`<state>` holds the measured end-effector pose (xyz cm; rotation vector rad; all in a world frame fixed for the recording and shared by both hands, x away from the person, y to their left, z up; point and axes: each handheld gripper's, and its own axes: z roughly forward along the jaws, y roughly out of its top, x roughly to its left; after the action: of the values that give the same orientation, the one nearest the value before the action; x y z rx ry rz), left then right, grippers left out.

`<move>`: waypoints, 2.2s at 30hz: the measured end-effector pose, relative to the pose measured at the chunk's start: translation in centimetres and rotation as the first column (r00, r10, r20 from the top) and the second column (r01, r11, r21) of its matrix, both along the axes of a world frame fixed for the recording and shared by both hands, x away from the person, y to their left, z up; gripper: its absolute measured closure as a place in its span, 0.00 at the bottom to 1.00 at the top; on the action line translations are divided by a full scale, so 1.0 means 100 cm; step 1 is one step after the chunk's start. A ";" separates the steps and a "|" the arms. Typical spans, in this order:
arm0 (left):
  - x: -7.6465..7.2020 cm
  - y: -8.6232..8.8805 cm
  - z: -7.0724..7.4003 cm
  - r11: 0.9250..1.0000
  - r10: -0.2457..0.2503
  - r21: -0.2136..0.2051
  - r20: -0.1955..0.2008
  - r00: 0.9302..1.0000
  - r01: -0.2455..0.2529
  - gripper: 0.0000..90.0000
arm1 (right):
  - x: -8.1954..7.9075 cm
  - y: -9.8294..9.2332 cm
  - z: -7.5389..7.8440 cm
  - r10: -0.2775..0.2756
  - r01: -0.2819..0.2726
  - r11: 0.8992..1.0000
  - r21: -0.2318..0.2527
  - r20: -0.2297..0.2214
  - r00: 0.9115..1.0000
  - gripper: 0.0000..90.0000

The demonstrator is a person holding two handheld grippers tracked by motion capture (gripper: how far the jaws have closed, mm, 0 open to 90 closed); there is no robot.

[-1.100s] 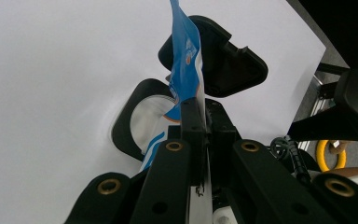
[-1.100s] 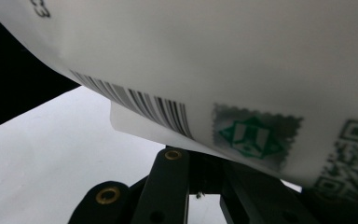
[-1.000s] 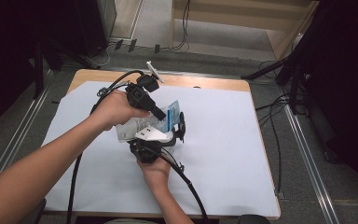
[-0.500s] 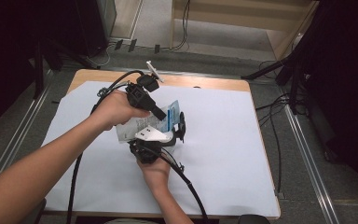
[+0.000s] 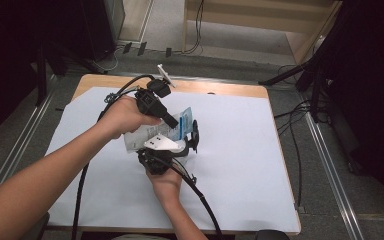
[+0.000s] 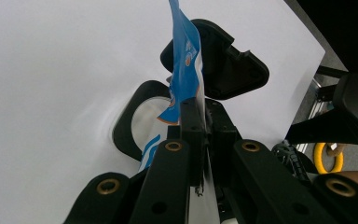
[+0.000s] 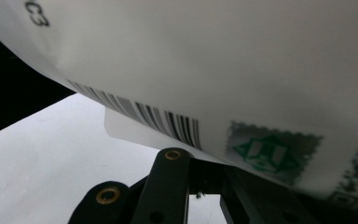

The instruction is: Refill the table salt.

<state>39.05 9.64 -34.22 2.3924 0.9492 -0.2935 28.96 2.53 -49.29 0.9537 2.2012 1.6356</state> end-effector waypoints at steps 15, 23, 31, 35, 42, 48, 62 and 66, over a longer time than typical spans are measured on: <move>0.001 -0.003 0.001 1.000 -0.007 0.007 -0.004 1.000 0.007 0.99 | 0.000 0.001 0.003 0.003 -0.003 1.000 0.001 0.004 1.000 1.00; 0.000 -0.003 0.001 1.000 -0.008 0.001 -0.004 1.000 0.008 0.99 | 0.000 0.000 0.003 0.003 -0.003 1.000 -0.002 0.002 1.000 1.00; 0.000 -0.002 0.000 1.000 -0.005 -0.005 -0.004 1.000 0.005 0.99 | 0.000 0.000 0.002 0.002 -0.002 1.000 -0.004 0.003 1.000 1.00; 0.001 -0.002 0.000 1.000 -0.007 -0.005 -0.006 1.000 0.007 0.99 | 0.000 0.000 0.002 0.002 -0.002 1.000 0.001 0.001 1.000 1.00; 0.000 -0.003 -0.001 1.000 -0.006 -0.008 -0.001 1.000 0.006 0.98 | -0.001 -0.001 0.003 0.001 -0.001 1.000 -0.002 0.001 1.000 1.00; 0.001 -0.002 -0.002 1.000 -0.009 -0.009 -0.006 1.000 0.009 0.98 | 0.000 -0.001 0.002 0.007 -0.007 1.000 0.005 -0.012 1.000 1.00; 0.001 -0.002 -0.003 1.000 -0.007 -0.018 -0.003 1.000 0.007 0.98 | -0.001 -0.001 0.003 0.005 -0.005 1.000 0.001 -0.006 1.000 1.00; 0.001 -0.002 -0.003 1.000 -0.005 -0.020 -0.002 1.000 0.005 0.98 | -0.001 -0.001 0.003 0.007 -0.007 1.000 -0.002 -0.004 1.000 1.00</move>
<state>39.16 9.48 -34.50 2.3772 0.9365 -0.3057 28.85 2.45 -49.04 0.9503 2.2110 1.6362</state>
